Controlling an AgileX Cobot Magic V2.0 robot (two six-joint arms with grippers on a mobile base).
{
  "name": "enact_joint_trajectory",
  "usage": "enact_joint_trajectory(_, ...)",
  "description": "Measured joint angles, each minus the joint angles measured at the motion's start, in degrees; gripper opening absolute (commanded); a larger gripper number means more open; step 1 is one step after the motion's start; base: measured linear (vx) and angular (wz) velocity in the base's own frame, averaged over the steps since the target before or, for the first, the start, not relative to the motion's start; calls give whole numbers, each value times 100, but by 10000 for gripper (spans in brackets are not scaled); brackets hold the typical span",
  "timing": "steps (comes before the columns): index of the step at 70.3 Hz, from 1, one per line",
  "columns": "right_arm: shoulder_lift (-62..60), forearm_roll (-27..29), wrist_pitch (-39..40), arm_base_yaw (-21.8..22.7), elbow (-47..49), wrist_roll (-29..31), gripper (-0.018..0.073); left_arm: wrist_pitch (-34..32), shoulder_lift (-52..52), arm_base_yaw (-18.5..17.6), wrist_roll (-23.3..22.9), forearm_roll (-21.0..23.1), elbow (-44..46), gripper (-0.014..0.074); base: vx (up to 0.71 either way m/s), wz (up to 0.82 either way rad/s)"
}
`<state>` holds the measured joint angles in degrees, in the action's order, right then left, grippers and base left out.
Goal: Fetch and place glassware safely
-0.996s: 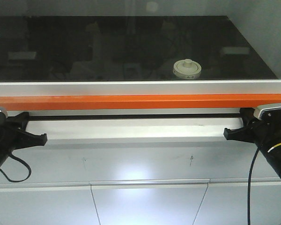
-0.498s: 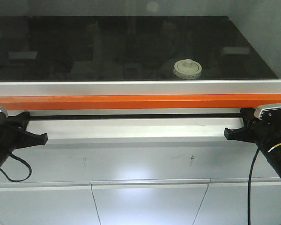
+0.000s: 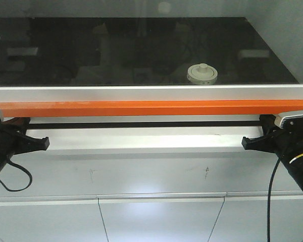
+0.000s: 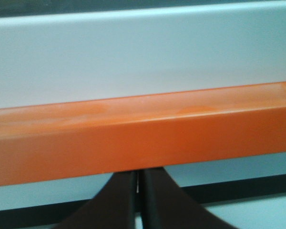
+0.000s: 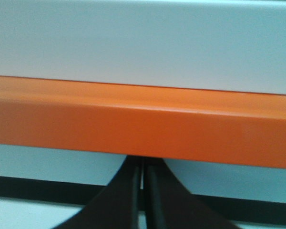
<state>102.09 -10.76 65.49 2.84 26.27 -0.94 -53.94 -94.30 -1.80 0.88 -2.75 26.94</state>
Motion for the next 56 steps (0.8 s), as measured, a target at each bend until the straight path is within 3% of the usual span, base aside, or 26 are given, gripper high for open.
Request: enact_joint_trajectory(56, -327, -18, -324, 0, 14, -15, -3, -70, 17, 0, -23, 0, 0, -7, 0, 0)
